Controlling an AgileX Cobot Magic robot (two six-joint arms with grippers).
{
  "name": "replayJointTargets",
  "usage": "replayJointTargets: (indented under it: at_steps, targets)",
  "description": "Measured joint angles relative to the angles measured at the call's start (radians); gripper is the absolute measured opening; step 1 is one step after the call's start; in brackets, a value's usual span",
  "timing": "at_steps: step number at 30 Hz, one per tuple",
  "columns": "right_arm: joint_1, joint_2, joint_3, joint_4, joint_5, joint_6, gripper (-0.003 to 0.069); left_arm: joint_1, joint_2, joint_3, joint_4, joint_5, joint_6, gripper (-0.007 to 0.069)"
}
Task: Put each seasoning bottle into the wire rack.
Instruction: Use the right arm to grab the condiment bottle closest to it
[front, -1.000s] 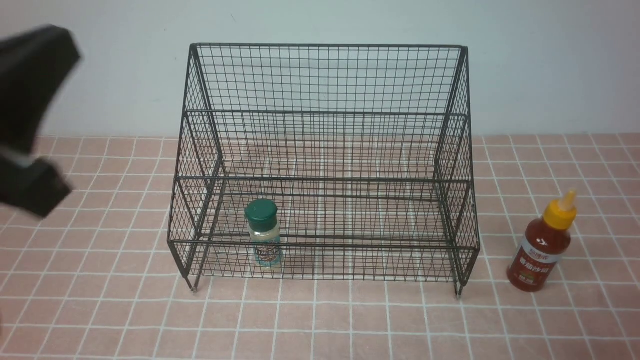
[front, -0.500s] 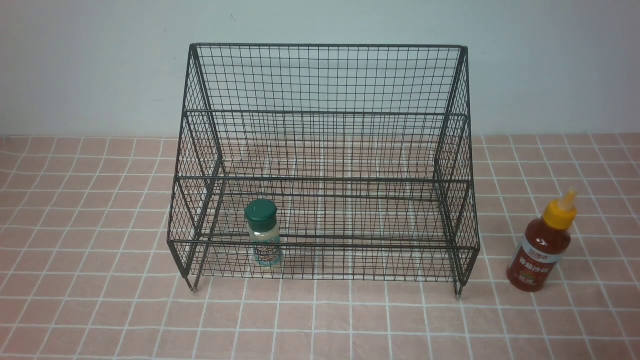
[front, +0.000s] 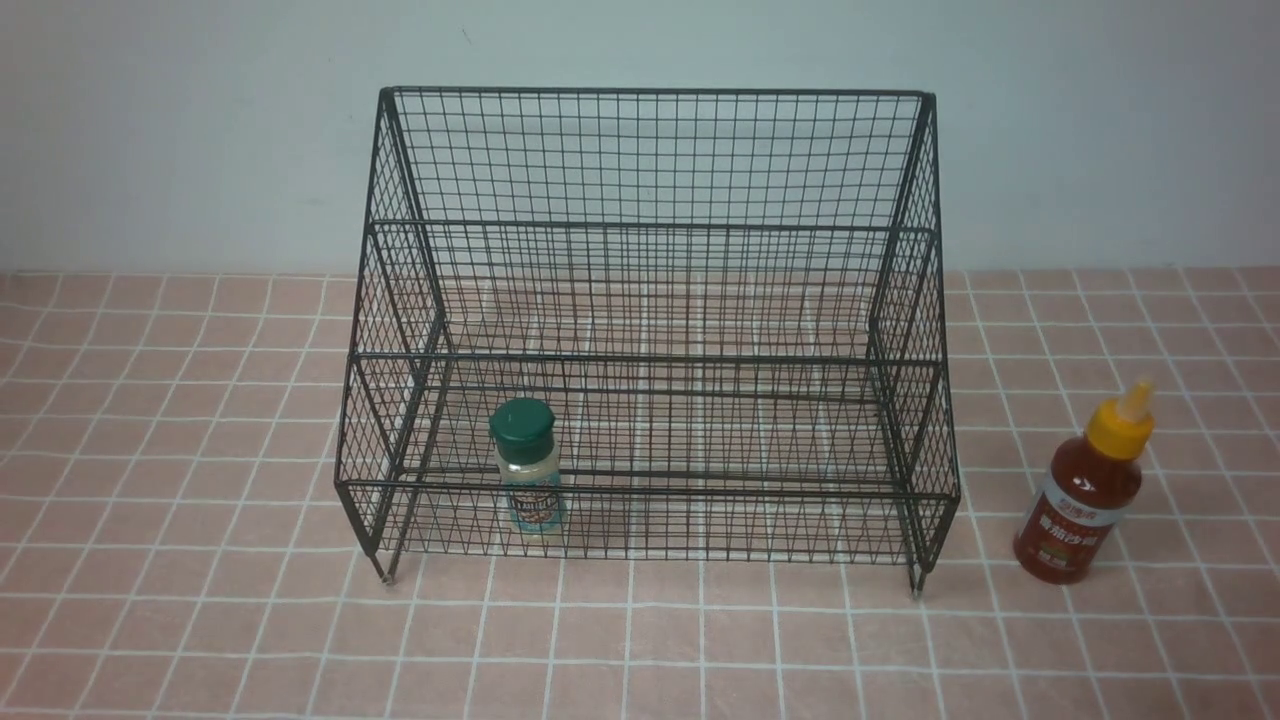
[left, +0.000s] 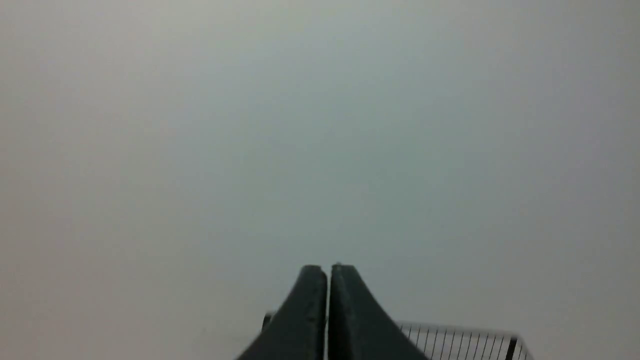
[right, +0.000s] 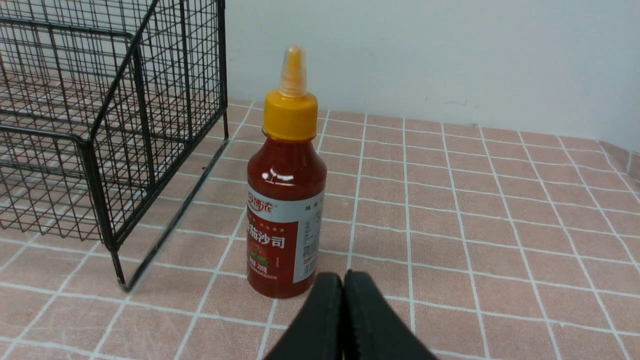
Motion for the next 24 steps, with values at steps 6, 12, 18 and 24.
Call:
replayJointTargets:
  at_steps: [6,12,18,24]
  targets:
    - [0.0,0.0,0.0,0.0,0.0,0.0,-0.0009,0.044,-0.103,0.078,-0.331,0.101,0.502,-0.0007]
    - [0.0,0.0,0.0,0.0,0.0,0.0,-0.0009,0.215,-0.177,0.278,-0.369,0.032,0.542,-0.0007]
    - [0.0,0.0,0.0,0.0,0.0,0.0,-0.0009,0.273,-0.177,0.472,-0.375,0.018,0.546,-0.0007]
    - [0.0,0.0,0.0,0.0,0.0,0.0,-0.0009,0.275,-0.177,0.643,-0.379,0.013,0.546,-0.0007]
